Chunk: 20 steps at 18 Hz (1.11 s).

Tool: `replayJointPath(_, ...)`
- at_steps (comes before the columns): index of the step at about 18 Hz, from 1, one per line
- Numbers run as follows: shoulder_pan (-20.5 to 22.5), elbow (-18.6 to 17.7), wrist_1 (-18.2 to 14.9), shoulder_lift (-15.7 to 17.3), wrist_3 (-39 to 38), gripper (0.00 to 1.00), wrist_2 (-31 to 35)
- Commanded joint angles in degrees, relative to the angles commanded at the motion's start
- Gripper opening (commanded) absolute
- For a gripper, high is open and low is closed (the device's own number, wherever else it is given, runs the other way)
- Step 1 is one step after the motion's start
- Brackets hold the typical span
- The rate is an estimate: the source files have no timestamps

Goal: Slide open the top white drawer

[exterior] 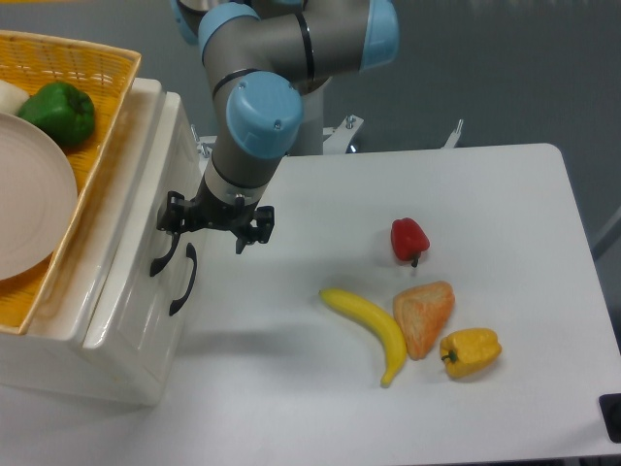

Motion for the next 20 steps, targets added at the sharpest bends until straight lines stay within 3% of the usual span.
replayJointPath(20,-1.8,-0.3,-0.2,0.0,0.4,1.00,3.5)
